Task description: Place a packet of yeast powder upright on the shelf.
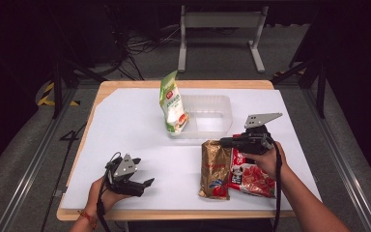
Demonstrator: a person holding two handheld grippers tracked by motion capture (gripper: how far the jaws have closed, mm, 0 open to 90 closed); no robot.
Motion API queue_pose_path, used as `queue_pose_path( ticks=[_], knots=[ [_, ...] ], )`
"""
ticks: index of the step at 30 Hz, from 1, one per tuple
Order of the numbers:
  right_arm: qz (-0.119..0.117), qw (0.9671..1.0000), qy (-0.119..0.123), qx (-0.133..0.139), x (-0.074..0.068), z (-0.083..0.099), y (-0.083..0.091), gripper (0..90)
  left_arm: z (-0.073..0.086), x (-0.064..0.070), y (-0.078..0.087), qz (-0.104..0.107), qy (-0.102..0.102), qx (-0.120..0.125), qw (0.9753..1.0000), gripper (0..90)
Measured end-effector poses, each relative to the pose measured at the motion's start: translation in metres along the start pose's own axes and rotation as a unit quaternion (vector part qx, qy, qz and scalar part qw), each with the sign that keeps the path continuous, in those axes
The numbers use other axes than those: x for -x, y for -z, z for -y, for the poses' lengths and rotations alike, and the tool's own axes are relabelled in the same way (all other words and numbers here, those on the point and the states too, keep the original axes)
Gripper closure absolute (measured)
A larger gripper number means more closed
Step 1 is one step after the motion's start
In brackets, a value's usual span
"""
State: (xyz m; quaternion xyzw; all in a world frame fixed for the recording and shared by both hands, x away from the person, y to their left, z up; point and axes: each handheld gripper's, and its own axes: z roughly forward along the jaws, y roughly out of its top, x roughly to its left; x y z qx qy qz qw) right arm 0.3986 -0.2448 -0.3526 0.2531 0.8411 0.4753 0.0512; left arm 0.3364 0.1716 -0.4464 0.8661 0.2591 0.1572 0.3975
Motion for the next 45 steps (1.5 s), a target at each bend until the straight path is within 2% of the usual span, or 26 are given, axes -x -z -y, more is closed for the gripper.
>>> queue_pose_path(
  ticks=[8, 17, 26, 30, 35, 41, 42, 43, 44, 45],
  knots=[
    [-0.006, 0.9996, 0.018, 0.021, -0.013, -0.01, 0.008, 88.3, 0.0, 0.0, 0.0, -0.002, 0.0, 0.0, 1.0, 16.4],
    [0.001, 0.9985, 0.033, 0.044, -0.033, -0.033, 0.018, 88.8, -0.001, 0.0, 0.001, 0.002, 0.001, 0.004, 1.0, 16.4],
    [0.007, 0.9979, 0.01, 0.063, -0.032, -0.049, 0.013, 88.8, -0.001, 0.0, 0.004, 0.007, 0.005, 0.012, 0.9999, 16.6],
    [0.007, 0.9966, -0.005, 0.082, -0.027, -0.055, 0.012, 88.9, -0.001, 0.0, 0.005, 0.006, 0.005, 0.018, 0.9998, 16.4],
    [0.027, 0.9956, -0.008, 0.089, -0.026, -0.059, 0.012, 88.8, 0.0, -0.001, 0.006, 0.004, 0.006, 0.017, 0.9998, 16.3],
    [0.062, 0.9918, -0.015, 0.111, -0.025, -0.065, 0.021, 88.8, -0.001, 0.0, 0.007, 0.001, 0.004, 0.017, 0.9998, 16.3],
    [0.062, 0.9918, -0.015, 0.111, -0.025, -0.065, 0.021, 88.8, -0.001, 0.0, 0.007, 0.001, 0.004, 0.017, 0.9998, 16.1],
    [0.069, 0.991, -0.016, 0.113, -0.024, -0.067, 0.022, 88.8, -0.001, 0.0, 0.008, 0.0, 0.003, 0.018, 0.9998, 16.1],
    [0.093, 0.9896, -0.009, 0.11, -0.025, -0.072, 0.022, 88.8, -0.001, -0.001, 0.009, -0.003, 0.003, 0.02, 0.9998, 16.1],
    [0.093, 0.9896, -0.009, 0.11, -0.025, -0.072, 0.022, 88.8, -0.001, -0.001, 0.009, -0.003, 0.003, 0.02, 0.9998, 16.1]
  ],
)
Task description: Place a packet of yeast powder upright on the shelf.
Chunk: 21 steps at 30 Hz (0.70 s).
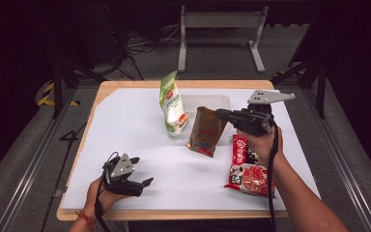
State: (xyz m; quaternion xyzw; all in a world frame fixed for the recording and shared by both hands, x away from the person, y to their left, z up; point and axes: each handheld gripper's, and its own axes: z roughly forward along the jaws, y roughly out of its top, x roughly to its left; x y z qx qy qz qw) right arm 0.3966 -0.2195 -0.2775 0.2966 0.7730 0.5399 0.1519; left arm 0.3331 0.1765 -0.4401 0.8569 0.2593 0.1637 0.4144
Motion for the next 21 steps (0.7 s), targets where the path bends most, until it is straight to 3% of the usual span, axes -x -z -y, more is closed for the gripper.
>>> queue_pose_path(
  ticks=[2, 3, 6, 8, 12, 21],
  knots=[
    [0.023, 0.9997, -0.002, 0.0, 0.001, -0.007, -0.004, 88.9, 0.001, -0.001, 0.001, 0.0, 0.003, 0.002, 1.0, 16.2],
    [0.023, 0.9997, -0.002, 0.0, 0.001, -0.007, -0.004, 88.9, 0.001, -0.001, 0.001, 0.0, 0.003, 0.002, 1.0, 16.2],
    [0.064, 0.9979, -0.001, -0.002, 0.004, -0.013, -0.009, 88.9, 0.001, 0.0, 0.001, 0.001, 0.001, 0.001, 1.0, 16.2],
    [0.068, 0.9975, -0.02, 0.004, 0.009, -0.015, -0.011, 88.9, 0.001, 0.0, 0.001, 0.003, 0.0, 0.001, 1.0, 16.3],
    [0.072, 0.9971, -0.024, 0.004, 0.01, -0.018, -0.02, 88.8, 0.001, -0.001, 0.0, 0.003, 0.0, -0.001, 1.0, 16.3],
    [0.126, 0.9914, -0.029, -0.019, 0.015, -0.024, -0.046, 88.8, 0.001, 0.0, 0.0, 0.005, -0.003, -0.001, 1.0, 16.5]
  ],
)
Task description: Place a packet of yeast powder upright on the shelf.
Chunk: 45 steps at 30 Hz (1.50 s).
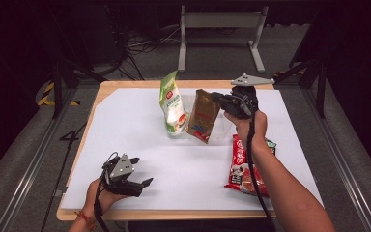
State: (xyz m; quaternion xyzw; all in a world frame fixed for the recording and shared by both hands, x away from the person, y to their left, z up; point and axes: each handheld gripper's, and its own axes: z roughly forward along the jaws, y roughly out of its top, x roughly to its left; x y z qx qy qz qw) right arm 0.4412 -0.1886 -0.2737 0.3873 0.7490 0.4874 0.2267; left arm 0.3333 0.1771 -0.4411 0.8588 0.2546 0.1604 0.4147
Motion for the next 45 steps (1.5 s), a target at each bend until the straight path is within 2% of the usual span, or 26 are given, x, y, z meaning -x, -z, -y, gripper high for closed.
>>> queue_pose_path(
  ticks=[5, 10, 18, 26, 28, 31, 33, 37, 40, 45],
  knots=[
    [0.008, 0.9997, -0.025, -0.003, 0.012, 0.001, 0.002, 88.8, 0.0, -0.001, 0.001, 0.0, 0.001, 0.001, 1.0, 16.5],
    [0.014, 0.9995, -0.027, 0.004, 0.015, 0.002, 0.01, 88.8, -0.001, 0.0, 0.0, 0.001, 0.001, 0.001, 1.0, 16.5],
    [0.028, 0.9994, -0.021, 0.005, 0.013, 0.001, 0.011, 88.8, 0.0, 0.0, 0.0, 0.002, 0.003, 0.001, 1.0, 16.6],
    [0.043, 0.9986, -0.03, 0.012, 0.016, 0.003, 0.016, 88.8, -0.001, 0.0, 0.0, 0.002, 0.001, 0.001, 1.0, 16.6],
    [0.034, 0.9987, -0.035, 0.012, 0.018, 0.004, 0.017, 88.8, 0.0, -0.001, 0.0, 0.004, 0.002, 0.001, 1.0, 16.6],
    [0.042, 0.9985, -0.032, 0.014, 0.016, 0.004, 0.015, 88.8, -0.001, 0.0, -0.001, 0.004, 0.001, -0.001, 1.0, 16.6],
    [0.034, 0.9987, -0.034, 0.014, 0.015, 0.003, 0.015, 88.8, -0.001, 0.0, -0.001, 0.005, 0.001, 0.0, 1.0, 16.6],
    [0.037, 0.9987, -0.031, 0.012, 0.013, 0.001, 0.01, 88.7, 0.0, 0.0, -0.002, 0.004, 0.001, -0.003, 1.0, 16.6],
    [0.035, 0.9984, -0.042, 0.015, 0.012, -0.004, 0.005, 88.7, -0.001, 0.0, -0.001, 0.004, 0.0, -0.002, 1.0, 16.6],
    [0.034, 0.9988, -0.033, 0.011, -0.002, -0.017, -0.005, 88.7, 0.0, -0.001, -0.001, 0.004, 0.002, -0.002, 1.0, 16.6]
  ],
)
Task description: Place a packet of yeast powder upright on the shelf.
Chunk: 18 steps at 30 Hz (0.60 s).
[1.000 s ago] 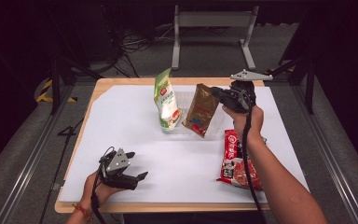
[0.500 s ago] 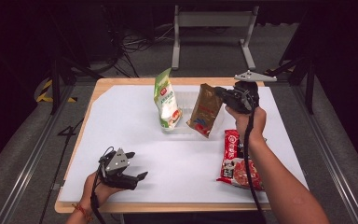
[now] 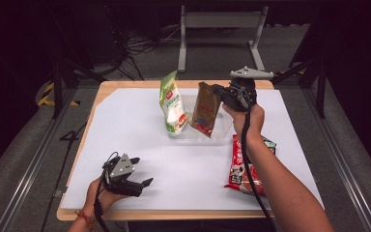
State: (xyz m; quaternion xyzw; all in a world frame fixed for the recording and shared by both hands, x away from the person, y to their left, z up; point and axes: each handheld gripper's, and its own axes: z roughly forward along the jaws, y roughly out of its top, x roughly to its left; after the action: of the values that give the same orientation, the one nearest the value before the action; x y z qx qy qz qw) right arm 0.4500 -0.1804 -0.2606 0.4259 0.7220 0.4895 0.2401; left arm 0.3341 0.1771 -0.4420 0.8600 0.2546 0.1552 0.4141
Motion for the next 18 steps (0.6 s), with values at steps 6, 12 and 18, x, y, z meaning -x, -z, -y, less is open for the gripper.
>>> queue_pose_path(
  ticks=[6, 12, 18],
  knots=[
    [0.017, 0.9998, 0.007, -0.009, -0.008, -0.006, -0.01, 88.7, -0.001, 0.001, 0.0, 0.001, -0.006, 0.002, 1.0, 16.7],
    [0.051, 0.9984, -0.011, -0.02, 0.005, -0.01, -0.019, 88.7, 0.0, 0.001, 0.001, 0.002, -0.007, 0.003, 1.0, 16.8],
    [0.069, 0.9969, -0.033, -0.019, 0.019, -0.009, -0.019, 88.7, -0.001, 0.001, 0.0, 0.004, -0.006, 0.001, 1.0, 17.0]
  ],
)
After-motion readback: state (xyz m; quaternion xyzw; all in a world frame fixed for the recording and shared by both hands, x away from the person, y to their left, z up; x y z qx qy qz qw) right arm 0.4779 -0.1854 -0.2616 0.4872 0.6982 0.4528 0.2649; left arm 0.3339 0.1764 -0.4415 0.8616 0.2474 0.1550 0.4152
